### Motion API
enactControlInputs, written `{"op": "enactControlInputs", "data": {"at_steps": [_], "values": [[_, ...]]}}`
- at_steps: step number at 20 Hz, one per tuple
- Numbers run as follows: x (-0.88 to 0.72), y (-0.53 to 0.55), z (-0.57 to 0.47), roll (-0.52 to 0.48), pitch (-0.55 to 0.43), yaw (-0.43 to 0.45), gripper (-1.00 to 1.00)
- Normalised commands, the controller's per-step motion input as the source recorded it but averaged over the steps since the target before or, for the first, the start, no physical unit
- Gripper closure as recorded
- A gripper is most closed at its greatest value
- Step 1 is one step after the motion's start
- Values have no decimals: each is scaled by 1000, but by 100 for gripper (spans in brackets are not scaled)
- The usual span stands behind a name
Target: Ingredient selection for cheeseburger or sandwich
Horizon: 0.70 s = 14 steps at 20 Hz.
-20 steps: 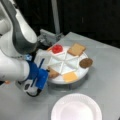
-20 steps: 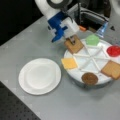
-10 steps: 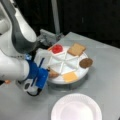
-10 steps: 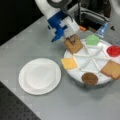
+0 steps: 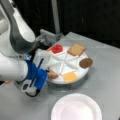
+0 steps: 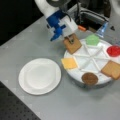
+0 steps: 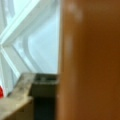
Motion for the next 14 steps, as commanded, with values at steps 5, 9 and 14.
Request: {"op": "enactControlInputs", "data": {"at_steps": [5,9,14], "values": [[237,-190,153,64,127,-29,100],[269,-148,252,146,177,-2,100],[349,-106,232,139,185,47,100]]}}
